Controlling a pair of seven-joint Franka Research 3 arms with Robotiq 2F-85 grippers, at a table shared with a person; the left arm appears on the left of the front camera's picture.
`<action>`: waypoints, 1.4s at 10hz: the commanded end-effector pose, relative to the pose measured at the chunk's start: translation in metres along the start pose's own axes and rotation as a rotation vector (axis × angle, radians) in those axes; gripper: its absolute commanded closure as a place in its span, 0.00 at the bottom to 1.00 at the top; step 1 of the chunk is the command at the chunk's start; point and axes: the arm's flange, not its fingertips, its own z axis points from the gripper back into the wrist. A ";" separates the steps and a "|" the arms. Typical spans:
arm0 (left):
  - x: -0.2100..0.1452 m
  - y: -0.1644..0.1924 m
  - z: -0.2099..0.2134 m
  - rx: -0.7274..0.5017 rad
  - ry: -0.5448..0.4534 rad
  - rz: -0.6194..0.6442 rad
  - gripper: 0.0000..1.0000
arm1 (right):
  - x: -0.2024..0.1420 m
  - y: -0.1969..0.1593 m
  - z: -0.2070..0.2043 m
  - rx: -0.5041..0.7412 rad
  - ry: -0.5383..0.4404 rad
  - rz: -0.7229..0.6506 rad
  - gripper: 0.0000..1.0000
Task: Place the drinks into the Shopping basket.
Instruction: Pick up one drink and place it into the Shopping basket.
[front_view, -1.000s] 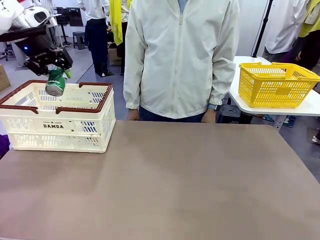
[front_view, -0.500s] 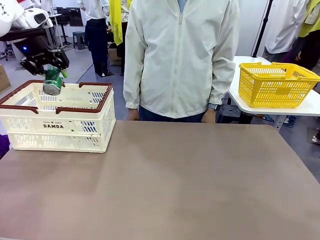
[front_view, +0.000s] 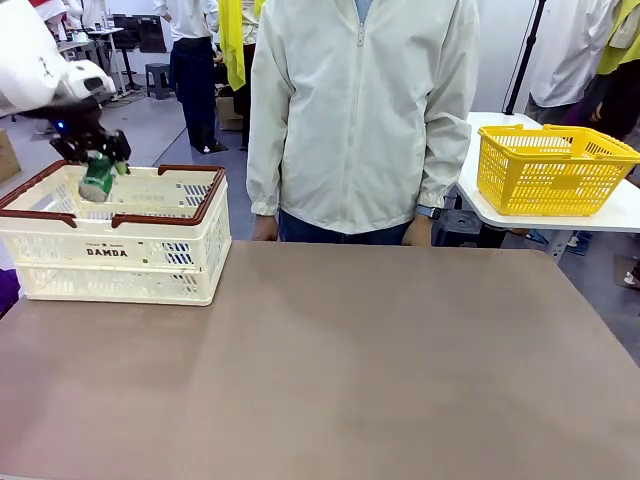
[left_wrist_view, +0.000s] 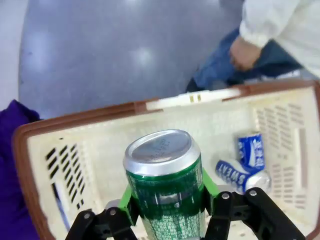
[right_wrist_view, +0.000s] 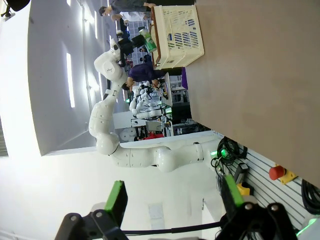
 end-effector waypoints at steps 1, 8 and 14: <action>-0.019 0.010 -0.003 -0.011 0.076 -0.060 1.00 | 0.000 0.007 0.001 -0.002 0.004 -0.012 0.00; -0.061 0.011 -0.049 0.008 0.163 -0.084 1.00 | 0.000 0.007 0.001 -0.002 0.004 -0.012 0.00; -0.061 0.013 -0.047 0.038 0.158 -0.051 0.00 | 0.000 0.007 0.001 -0.002 0.004 -0.012 0.00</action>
